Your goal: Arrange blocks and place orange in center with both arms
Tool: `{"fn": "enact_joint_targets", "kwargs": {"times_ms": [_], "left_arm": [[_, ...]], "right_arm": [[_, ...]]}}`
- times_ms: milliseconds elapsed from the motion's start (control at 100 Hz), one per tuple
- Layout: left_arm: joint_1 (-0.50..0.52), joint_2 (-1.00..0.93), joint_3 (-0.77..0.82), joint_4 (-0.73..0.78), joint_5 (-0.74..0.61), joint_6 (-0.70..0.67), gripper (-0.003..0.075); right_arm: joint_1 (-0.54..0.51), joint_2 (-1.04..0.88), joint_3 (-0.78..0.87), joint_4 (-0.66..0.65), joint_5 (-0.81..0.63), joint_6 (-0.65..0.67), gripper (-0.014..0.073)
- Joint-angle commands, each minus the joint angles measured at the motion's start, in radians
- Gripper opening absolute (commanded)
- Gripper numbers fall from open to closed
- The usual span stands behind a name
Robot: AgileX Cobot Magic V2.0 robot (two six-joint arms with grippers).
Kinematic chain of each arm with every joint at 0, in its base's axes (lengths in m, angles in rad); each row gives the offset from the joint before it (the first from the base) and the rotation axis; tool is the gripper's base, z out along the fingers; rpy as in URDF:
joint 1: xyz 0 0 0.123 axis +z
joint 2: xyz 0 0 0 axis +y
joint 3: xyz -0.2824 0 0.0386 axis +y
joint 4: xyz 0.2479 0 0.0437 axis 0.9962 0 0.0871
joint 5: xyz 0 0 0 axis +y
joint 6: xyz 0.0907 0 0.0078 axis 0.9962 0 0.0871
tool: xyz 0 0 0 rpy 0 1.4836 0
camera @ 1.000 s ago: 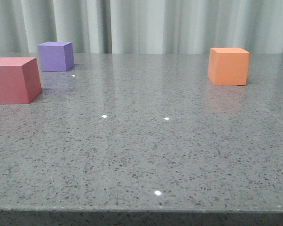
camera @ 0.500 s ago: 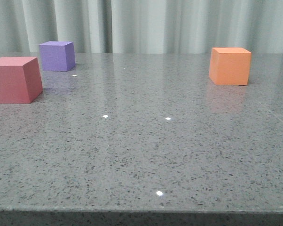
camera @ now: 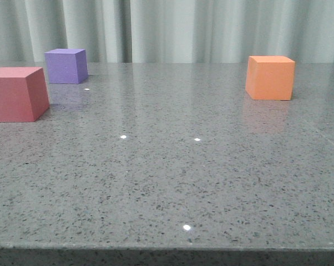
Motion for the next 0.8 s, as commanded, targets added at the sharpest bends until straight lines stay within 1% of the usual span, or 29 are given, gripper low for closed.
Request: {"fn": "enact_joint_targets", "kwargs": {"times_ms": [0,140,260,330,370,420,470,490,540,560,590,640,680,790], "left_arm": [[0.001,-0.011,0.042,-0.003,-0.077,-0.005,-0.0020],[0.001,-0.011,0.042,-0.003,-0.077,-0.005,-0.0020],[0.001,-0.011,0.042,-0.003,-0.077,-0.005,-0.0020],[0.001,-0.011,0.042,-0.003,-0.077,-0.005,-0.0020],[0.001,-0.011,0.042,-0.003,-0.077,-0.005,-0.0020],[0.001,-0.011,0.042,-0.003,-0.077,-0.005,-0.0020],[0.001,-0.011,0.042,-0.003,-0.077,-0.005,-0.0020],[0.001,-0.011,0.042,-0.003,-0.077,-0.005,-0.0020],[0.001,-0.011,0.042,-0.003,-0.077,-0.005,-0.0020],[0.001,-0.011,0.042,-0.003,-0.077,-0.005,-0.0020],[0.001,-0.011,0.042,-0.003,-0.077,-0.005,-0.0020],[0.001,-0.011,0.042,-0.003,-0.077,-0.005,-0.0020],[0.001,-0.011,0.042,-0.003,-0.077,-0.005,-0.0020],[0.001,-0.011,0.042,-0.003,-0.077,-0.005,-0.0020]], "right_arm": [[-0.004,0.080,-0.073,0.013,-0.007,-0.008,-0.0068],[-0.004,0.154,-0.083,0.025,0.013,-0.008,-0.0068],[-0.004,0.192,-0.083,0.025,0.073,-0.008,-0.0062],[-0.004,0.213,-0.083,0.025,0.108,-0.008,-0.0018],[-0.004,0.224,-0.083,0.025,0.124,-0.008,0.0036],[-0.004,0.234,-0.083,0.025,0.136,-0.008,0.0124],[-0.004,0.242,-0.083,0.024,0.144,-0.008,0.0249],[-0.004,0.243,-0.083,0.024,0.147,-0.008,0.0283],[-0.004,0.244,-0.083,0.024,0.149,-0.008,0.0424],[-0.004,0.244,-0.083,0.024,0.150,-0.008,0.0458],[-0.004,0.244,-0.083,0.024,0.150,-0.008,0.0550],[-0.004,0.244,-0.083,0.024,0.147,-0.008,0.0623],[-0.004,0.244,-0.083,0.024,0.143,-0.008,0.0671],[-0.004,0.244,-0.083,0.029,0.129,-0.008,0.0644]]}}
